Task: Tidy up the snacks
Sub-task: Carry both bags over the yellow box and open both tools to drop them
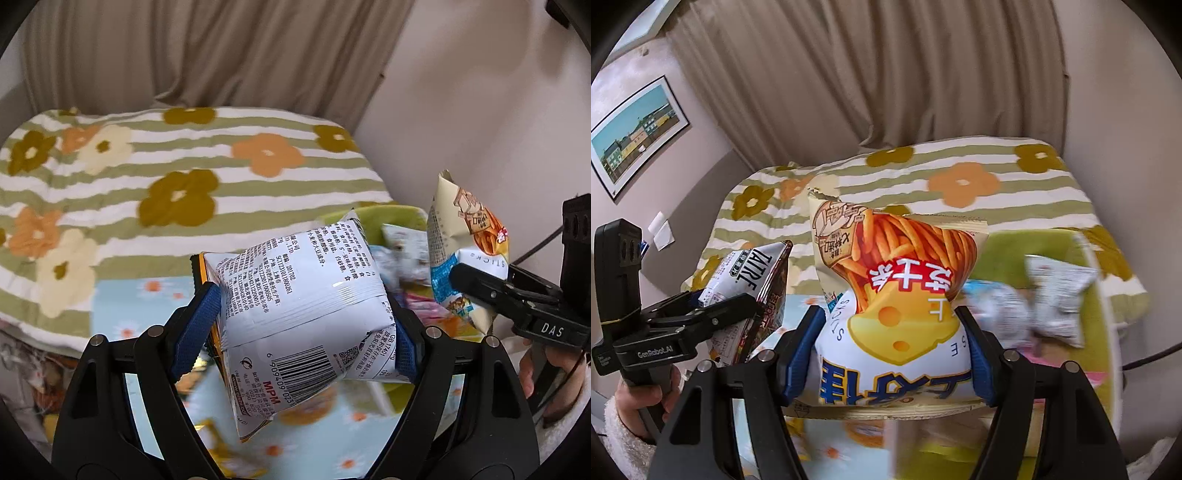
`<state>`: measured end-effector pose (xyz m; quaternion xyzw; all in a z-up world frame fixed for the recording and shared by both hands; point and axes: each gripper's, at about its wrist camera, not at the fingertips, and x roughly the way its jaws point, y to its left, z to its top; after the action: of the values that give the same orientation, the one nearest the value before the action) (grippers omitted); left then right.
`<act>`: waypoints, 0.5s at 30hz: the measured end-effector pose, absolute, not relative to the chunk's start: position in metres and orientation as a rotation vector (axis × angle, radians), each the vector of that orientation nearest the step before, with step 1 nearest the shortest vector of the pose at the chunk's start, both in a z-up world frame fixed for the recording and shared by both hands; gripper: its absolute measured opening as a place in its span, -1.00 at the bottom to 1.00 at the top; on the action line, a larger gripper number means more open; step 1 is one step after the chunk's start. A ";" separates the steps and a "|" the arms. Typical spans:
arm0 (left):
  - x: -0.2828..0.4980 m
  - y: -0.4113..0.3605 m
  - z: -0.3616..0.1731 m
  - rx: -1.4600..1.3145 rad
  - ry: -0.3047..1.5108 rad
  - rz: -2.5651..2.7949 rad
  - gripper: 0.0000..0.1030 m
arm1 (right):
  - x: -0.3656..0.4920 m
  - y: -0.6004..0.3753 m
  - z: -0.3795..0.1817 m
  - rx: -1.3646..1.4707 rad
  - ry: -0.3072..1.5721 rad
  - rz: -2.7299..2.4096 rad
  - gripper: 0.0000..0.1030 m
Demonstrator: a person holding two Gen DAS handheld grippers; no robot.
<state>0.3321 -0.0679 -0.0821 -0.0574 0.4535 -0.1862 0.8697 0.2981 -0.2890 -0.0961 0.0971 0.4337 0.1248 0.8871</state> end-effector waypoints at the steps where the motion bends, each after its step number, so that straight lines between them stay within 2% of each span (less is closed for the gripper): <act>1: 0.330 -0.084 -0.083 -0.116 0.950 -0.397 0.57 | 0.296 -0.305 -0.096 0.200 0.902 0.251 0.28; 9: 0.319 -0.196 -0.115 -0.097 1.017 -0.435 0.57 | 0.289 -0.388 -0.111 0.193 0.939 0.233 0.28; 15: 0.306 -0.238 -0.151 -0.042 1.096 -0.440 0.57 | 0.287 -0.416 -0.130 0.220 0.971 0.238 0.28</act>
<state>0.3064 -0.2378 -0.1510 -0.0198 0.5168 -0.2072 0.8304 0.2868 -0.4157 -0.1295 0.1053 0.4645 0.1137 0.8719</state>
